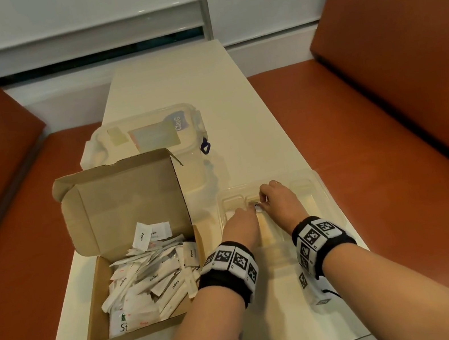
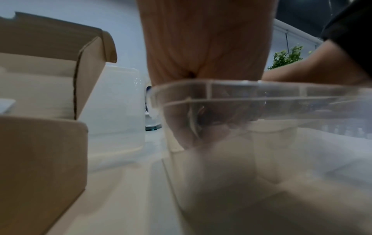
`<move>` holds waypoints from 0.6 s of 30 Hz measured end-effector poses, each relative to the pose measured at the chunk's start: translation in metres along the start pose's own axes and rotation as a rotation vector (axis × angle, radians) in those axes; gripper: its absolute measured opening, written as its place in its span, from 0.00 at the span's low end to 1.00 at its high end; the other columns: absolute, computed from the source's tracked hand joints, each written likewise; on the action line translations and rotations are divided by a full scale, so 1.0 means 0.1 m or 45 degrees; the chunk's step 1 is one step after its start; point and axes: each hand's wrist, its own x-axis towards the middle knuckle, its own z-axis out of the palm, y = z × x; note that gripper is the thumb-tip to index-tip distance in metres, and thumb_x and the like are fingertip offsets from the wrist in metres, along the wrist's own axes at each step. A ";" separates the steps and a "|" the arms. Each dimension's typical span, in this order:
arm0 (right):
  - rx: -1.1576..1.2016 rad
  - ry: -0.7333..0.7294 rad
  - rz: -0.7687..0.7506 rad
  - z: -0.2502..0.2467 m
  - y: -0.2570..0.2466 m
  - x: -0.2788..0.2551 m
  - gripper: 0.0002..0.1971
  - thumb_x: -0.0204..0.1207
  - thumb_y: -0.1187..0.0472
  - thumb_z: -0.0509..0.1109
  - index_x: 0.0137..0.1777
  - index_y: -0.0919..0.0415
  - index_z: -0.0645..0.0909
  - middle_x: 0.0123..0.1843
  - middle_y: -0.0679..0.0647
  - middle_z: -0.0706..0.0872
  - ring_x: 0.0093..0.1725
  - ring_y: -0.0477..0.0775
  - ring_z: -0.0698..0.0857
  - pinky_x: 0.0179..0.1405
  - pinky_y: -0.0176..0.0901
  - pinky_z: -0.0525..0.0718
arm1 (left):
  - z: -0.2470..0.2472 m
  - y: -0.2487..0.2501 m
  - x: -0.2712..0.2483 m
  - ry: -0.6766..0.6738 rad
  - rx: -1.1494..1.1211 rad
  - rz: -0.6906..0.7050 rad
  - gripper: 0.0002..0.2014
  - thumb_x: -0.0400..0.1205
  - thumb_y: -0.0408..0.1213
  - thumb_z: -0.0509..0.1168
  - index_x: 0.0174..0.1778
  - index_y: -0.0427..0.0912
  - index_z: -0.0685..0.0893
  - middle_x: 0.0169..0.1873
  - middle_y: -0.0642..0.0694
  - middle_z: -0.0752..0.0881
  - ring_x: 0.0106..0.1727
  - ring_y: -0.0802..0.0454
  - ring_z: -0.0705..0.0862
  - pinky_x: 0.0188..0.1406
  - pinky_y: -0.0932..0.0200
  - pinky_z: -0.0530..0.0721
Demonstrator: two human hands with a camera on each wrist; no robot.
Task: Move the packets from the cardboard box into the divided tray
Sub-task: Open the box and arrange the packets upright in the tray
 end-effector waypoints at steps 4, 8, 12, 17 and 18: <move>0.010 -0.020 -0.007 0.00 -0.01 0.02 0.01 0.77 0.67 0.66 0.44 0.64 0.76 0.45 0.60 0.79 0.41 0.55 0.74 0.37 0.41 0.67 | -0.01 -0.02 -0.01 -0.032 -0.042 0.016 0.34 0.82 0.23 0.54 0.83 0.39 0.50 0.65 0.31 0.76 0.63 0.36 0.80 0.57 0.49 0.79; -0.010 -0.029 -0.019 0.01 -0.04 0.02 0.02 0.78 0.68 0.63 0.45 0.64 0.76 0.43 0.60 0.79 0.41 0.57 0.75 0.37 0.43 0.68 | -0.02 -0.04 -0.04 -0.056 -0.051 0.010 0.34 0.82 0.23 0.54 0.83 0.37 0.48 0.66 0.31 0.76 0.65 0.36 0.79 0.59 0.50 0.78; 0.005 -0.006 -0.039 0.03 -0.06 0.00 0.06 0.78 0.70 0.60 0.42 0.60 0.71 0.37 0.56 0.73 0.37 0.56 0.72 0.35 0.44 0.67 | -0.03 -0.07 -0.07 -0.027 -0.073 0.031 0.32 0.82 0.23 0.53 0.83 0.37 0.50 0.64 0.31 0.77 0.63 0.37 0.80 0.57 0.50 0.78; 0.018 -0.028 -0.025 0.04 -0.04 0.01 0.05 0.77 0.71 0.62 0.46 0.66 0.79 0.40 0.54 0.73 0.40 0.56 0.75 0.37 0.42 0.69 | -0.05 -0.09 -0.07 -0.001 -0.171 0.025 0.31 0.82 0.22 0.51 0.83 0.40 0.55 0.61 0.32 0.80 0.59 0.38 0.83 0.52 0.51 0.80; 0.016 -0.027 -0.027 0.04 -0.05 0.00 0.04 0.77 0.70 0.62 0.47 0.66 0.79 0.40 0.54 0.73 0.41 0.58 0.76 0.38 0.42 0.69 | -0.07 -0.10 -0.08 0.011 -0.243 0.018 0.30 0.82 0.22 0.51 0.82 0.41 0.58 0.61 0.32 0.81 0.58 0.38 0.83 0.51 0.51 0.80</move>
